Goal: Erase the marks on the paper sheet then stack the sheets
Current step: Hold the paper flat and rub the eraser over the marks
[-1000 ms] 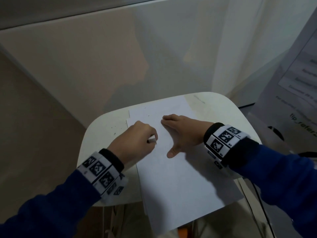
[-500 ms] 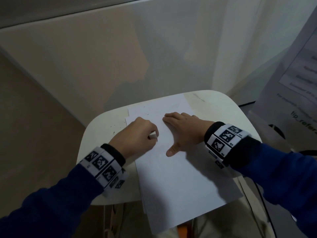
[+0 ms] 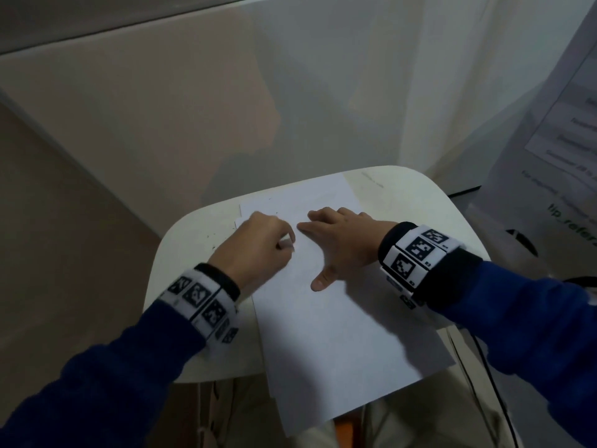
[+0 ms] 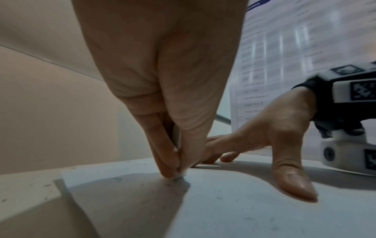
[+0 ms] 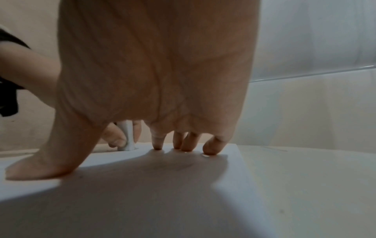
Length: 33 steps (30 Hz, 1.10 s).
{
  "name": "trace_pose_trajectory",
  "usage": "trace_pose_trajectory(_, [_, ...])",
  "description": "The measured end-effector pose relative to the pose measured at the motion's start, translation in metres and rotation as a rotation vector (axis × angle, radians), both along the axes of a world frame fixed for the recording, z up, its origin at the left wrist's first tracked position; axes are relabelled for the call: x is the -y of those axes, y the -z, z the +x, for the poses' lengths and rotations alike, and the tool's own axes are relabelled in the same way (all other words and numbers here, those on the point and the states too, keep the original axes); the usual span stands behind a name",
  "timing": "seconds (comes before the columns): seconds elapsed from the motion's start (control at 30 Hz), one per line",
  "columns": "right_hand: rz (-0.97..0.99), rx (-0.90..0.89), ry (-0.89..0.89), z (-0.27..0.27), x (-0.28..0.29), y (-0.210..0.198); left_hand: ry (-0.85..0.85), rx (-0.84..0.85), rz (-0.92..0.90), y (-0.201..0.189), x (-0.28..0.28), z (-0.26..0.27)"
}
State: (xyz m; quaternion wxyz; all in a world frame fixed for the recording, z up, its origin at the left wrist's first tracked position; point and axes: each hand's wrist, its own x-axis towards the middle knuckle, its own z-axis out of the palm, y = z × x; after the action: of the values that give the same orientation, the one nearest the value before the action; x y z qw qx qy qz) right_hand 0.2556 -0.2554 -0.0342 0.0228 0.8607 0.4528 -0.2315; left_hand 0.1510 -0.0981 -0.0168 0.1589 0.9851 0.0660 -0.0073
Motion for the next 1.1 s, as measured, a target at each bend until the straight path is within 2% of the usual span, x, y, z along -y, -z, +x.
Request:
trace_pose_trajectory(0.1, [0.002,0.005,-0.002,-0.001,0.0,0.0,-0.031,0.015,0.023,0.0,-0.008,0.007])
trace_pose_trajectory(0.33, [0.044,-0.011,0.038,0.0,0.003,0.001,0.113,-0.107,0.021,-0.003,0.012,-0.006])
trace_pose_trajectory(0.53, [0.043,0.007,0.032,-0.001,0.001,0.001,-0.023,0.009,0.044,-0.001,-0.004,0.018])
trace_pose_trajectory(0.77, [0.061,-0.018,0.048,-0.001,0.004,0.0,0.129,-0.097,-0.007,-0.002,0.029,-0.007])
trace_pose_trajectory(0.97, [0.059,-0.007,0.051,-0.002,0.003,-0.001,-0.002,0.008,0.023,0.0,0.005,0.019])
trace_pose_trajectory(1.1, [0.067,-0.01,0.054,-0.002,0.004,-0.001,0.076,-0.021,0.021,0.0,0.023,0.009])
